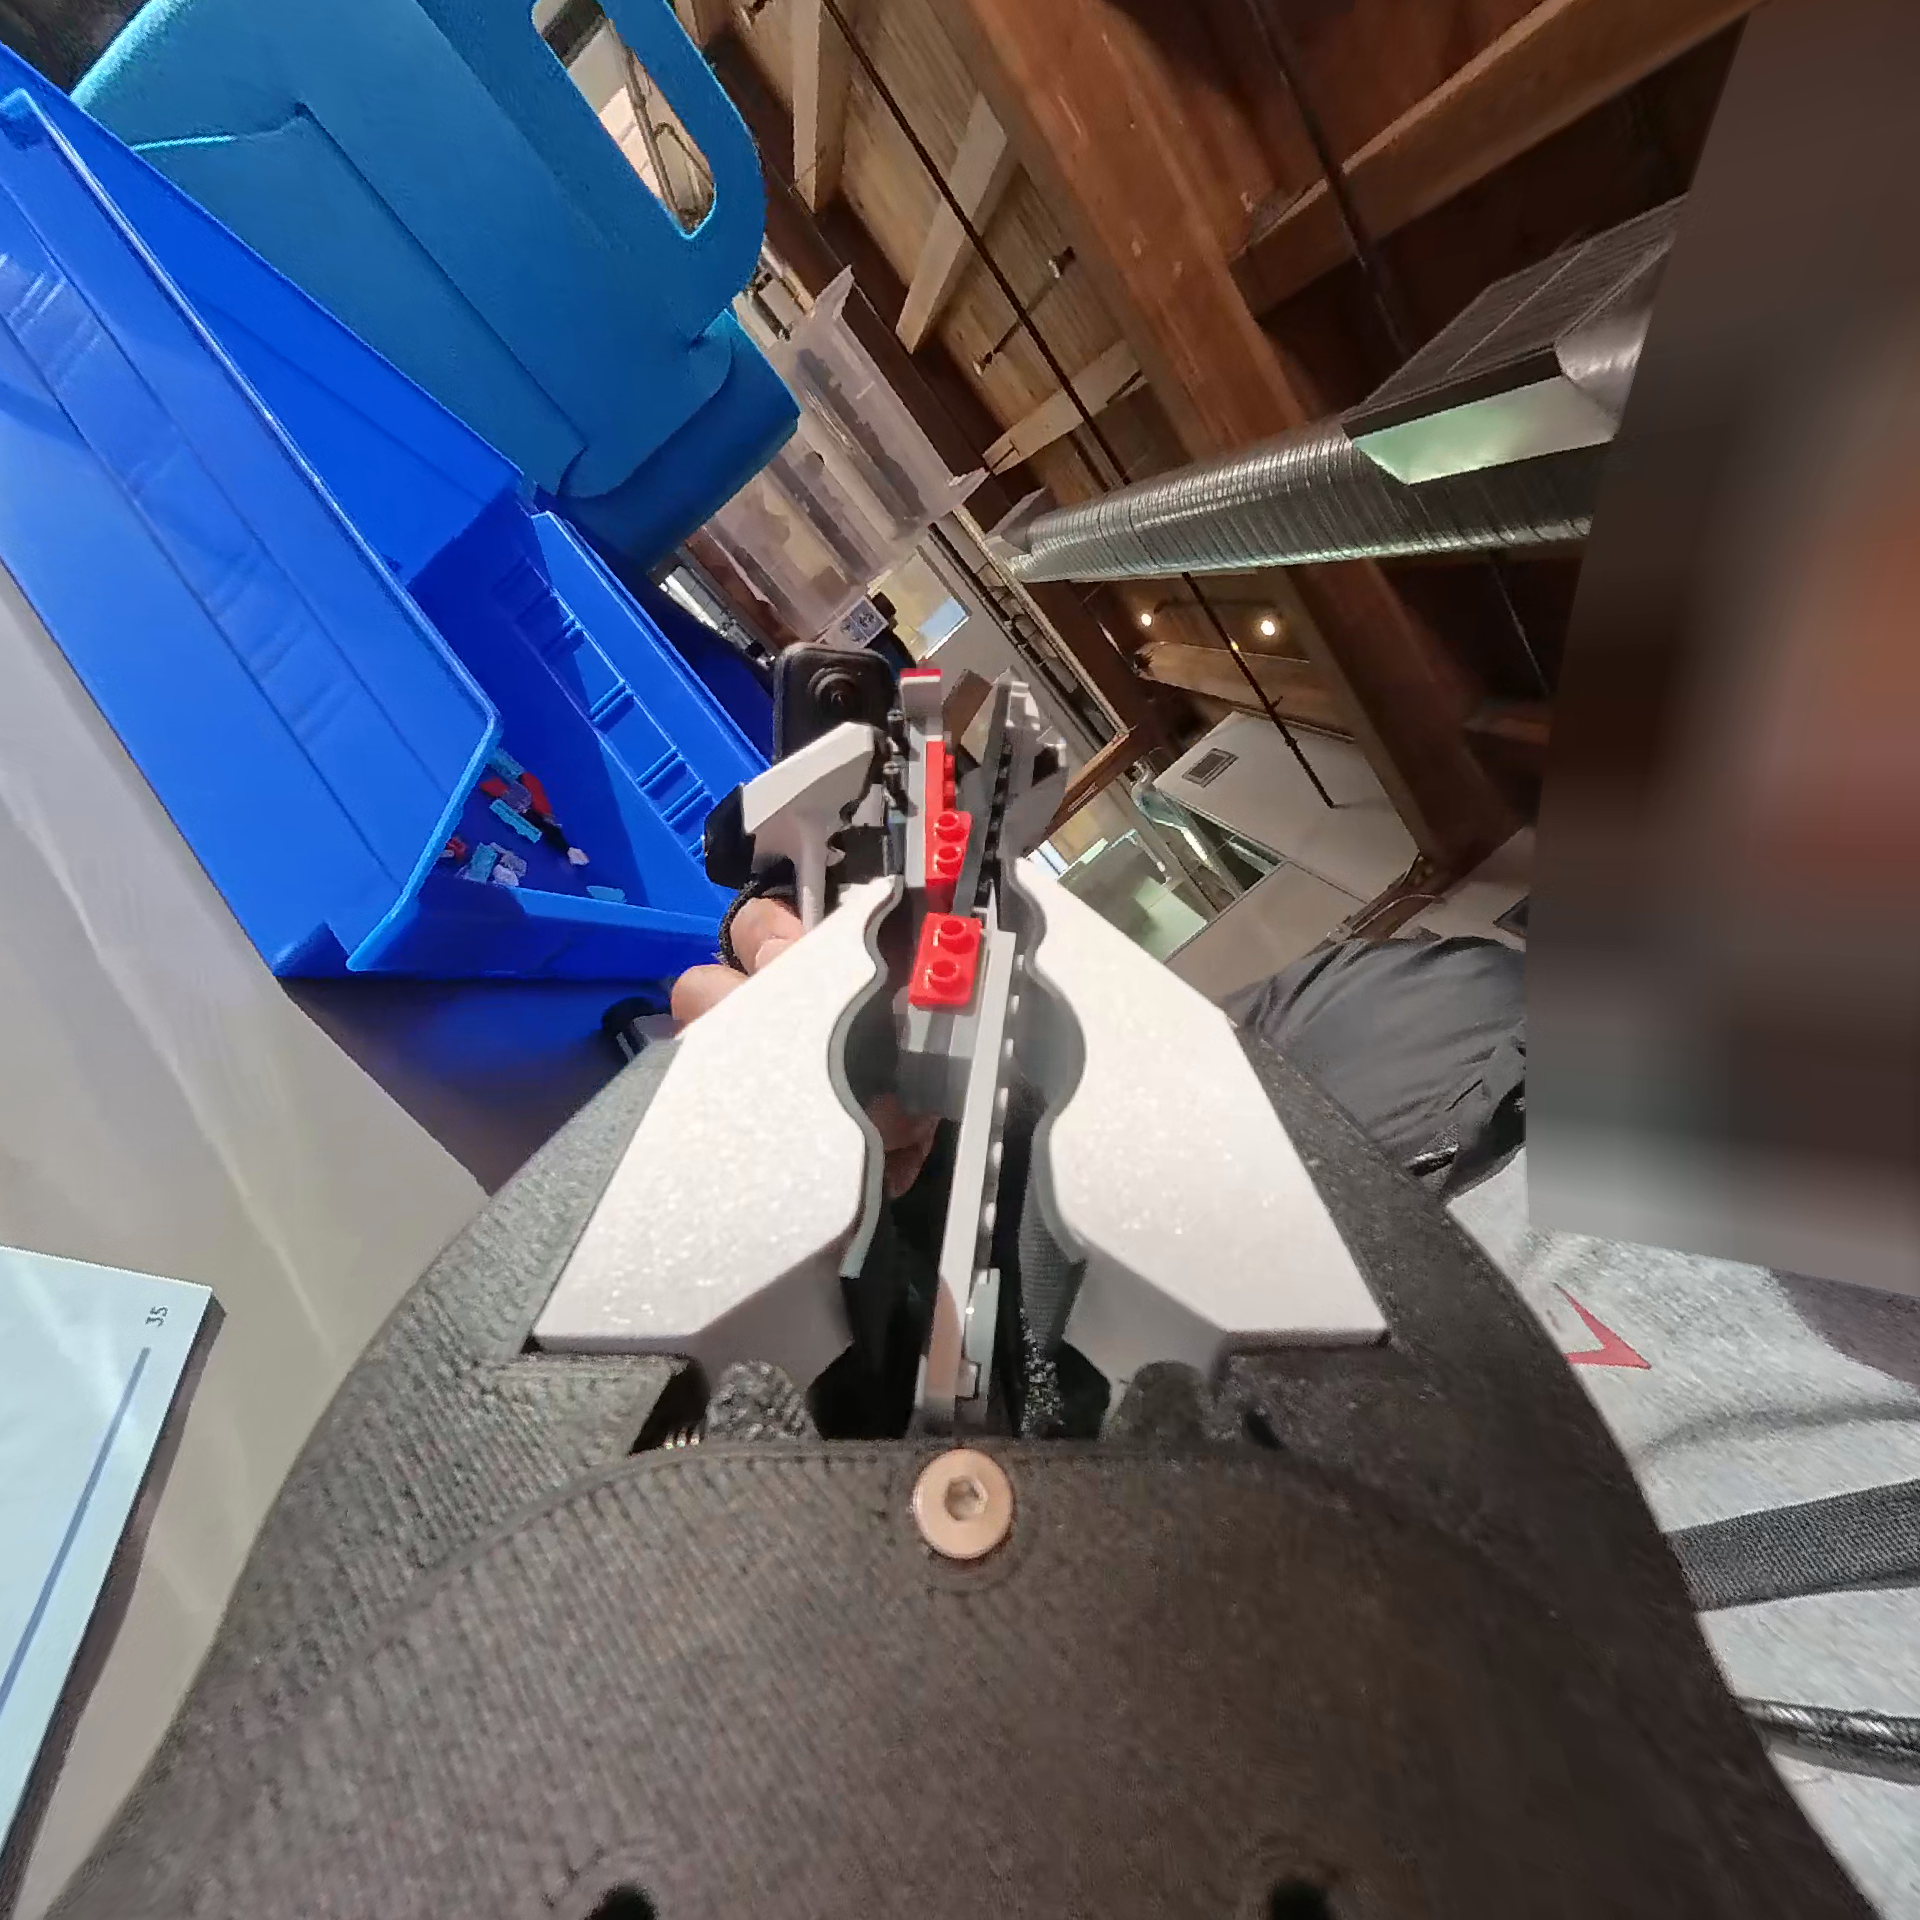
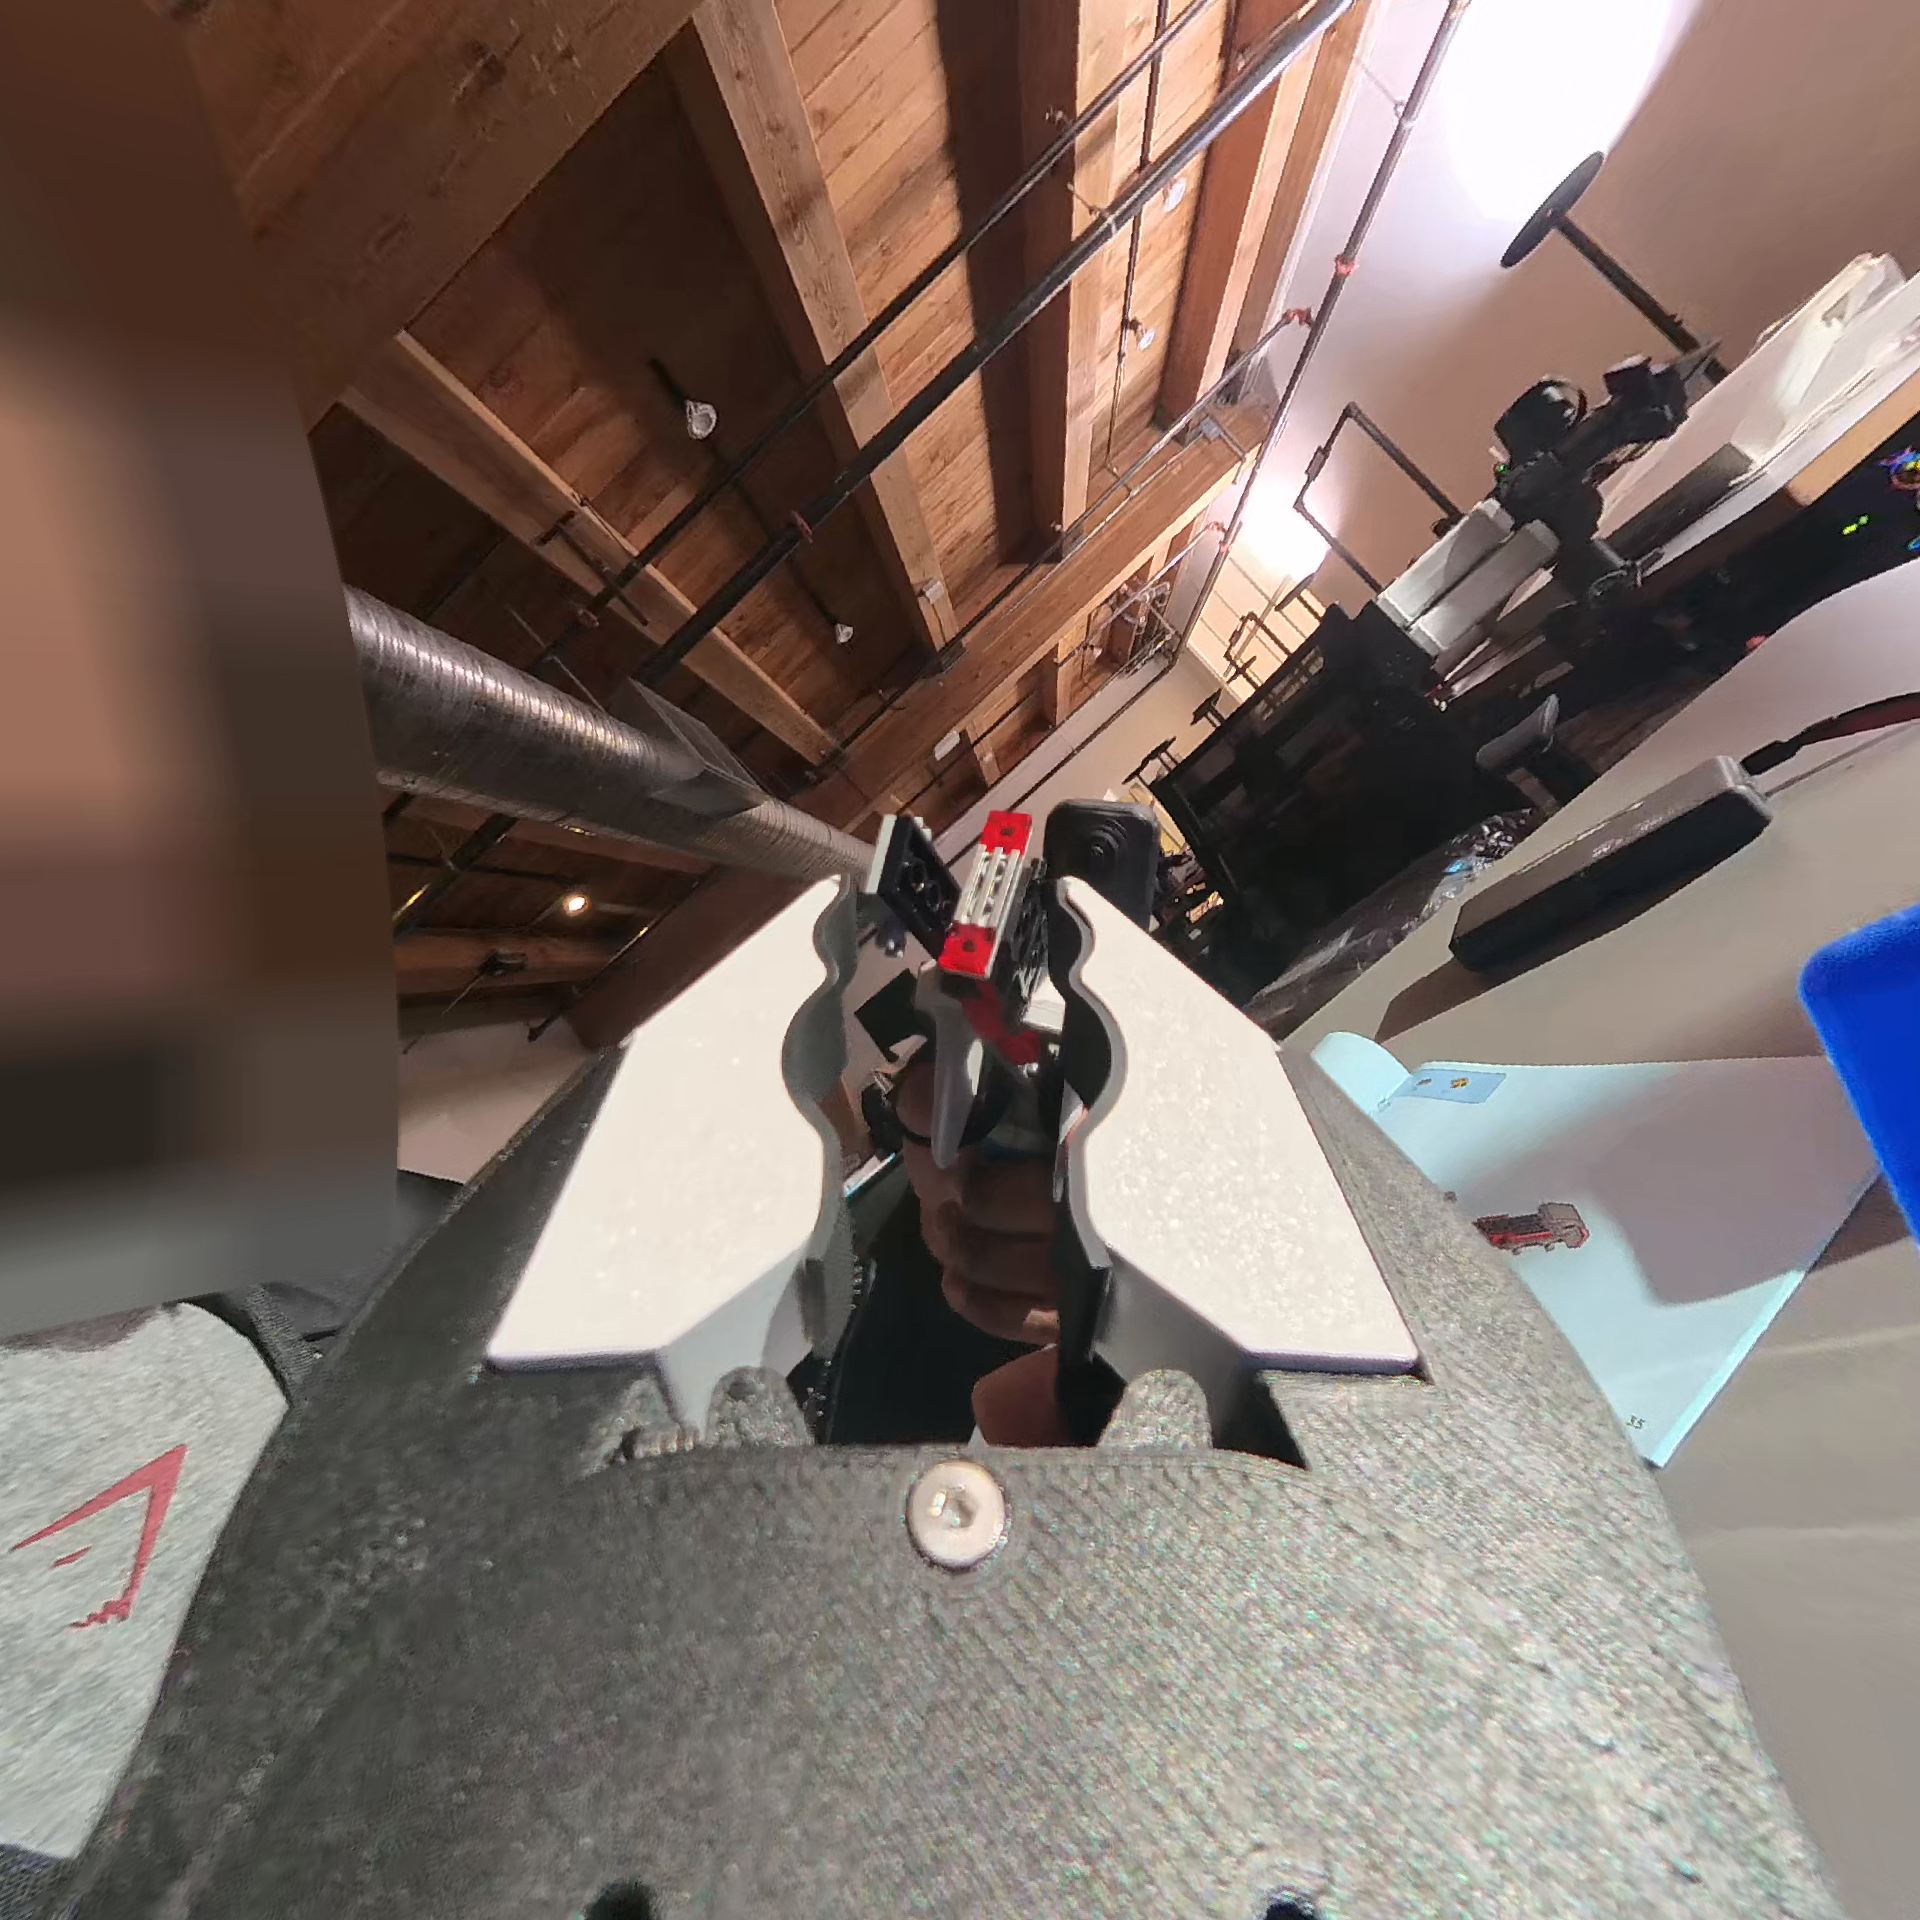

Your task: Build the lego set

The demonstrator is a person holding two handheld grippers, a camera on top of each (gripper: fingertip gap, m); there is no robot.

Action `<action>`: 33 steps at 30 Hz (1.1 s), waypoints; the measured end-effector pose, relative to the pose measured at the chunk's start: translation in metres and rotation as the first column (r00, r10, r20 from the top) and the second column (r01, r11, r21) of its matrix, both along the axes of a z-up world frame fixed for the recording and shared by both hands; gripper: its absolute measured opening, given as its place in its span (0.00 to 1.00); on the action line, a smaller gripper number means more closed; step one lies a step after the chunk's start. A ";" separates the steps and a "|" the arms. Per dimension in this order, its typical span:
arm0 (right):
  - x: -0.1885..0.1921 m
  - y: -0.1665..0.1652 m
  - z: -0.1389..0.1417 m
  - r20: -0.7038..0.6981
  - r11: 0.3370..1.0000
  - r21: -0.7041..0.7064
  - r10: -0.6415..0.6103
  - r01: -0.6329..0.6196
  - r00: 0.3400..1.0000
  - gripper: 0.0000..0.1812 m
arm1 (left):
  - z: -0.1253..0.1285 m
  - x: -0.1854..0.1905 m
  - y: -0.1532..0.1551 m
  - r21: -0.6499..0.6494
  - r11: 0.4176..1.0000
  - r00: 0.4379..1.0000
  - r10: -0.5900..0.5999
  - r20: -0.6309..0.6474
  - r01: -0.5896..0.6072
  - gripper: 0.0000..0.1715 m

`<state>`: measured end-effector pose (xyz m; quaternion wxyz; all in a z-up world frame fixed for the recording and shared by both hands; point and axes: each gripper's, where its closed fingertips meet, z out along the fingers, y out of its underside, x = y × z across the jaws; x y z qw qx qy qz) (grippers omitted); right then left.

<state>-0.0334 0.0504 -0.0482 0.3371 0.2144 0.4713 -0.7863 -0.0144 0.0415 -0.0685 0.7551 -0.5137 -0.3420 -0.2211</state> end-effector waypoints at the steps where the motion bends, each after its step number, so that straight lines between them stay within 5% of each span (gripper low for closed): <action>1: 0.001 -0.001 -0.001 -0.001 1.000 0.014 0.009 -0.009 1.000 0.21 | -0.001 0.001 0.000 -0.023 1.000 1.000 -0.003 -0.007 0.002 0.09; 11: 0.000 -0.010 -0.017 0.004 0.995 0.101 0.005 -0.005 1.000 0.13 | -0.011 -0.001 -0.003 -0.182 0.982 0.997 0.035 -0.071 -0.047 0.11; 33: -0.024 0.006 -0.016 0.123 0.991 0.005 -0.136 0.136 0.983 0.13 | -0.011 -0.011 0.006 0.061 0.998 0.995 -0.016 0.096 0.010 0.34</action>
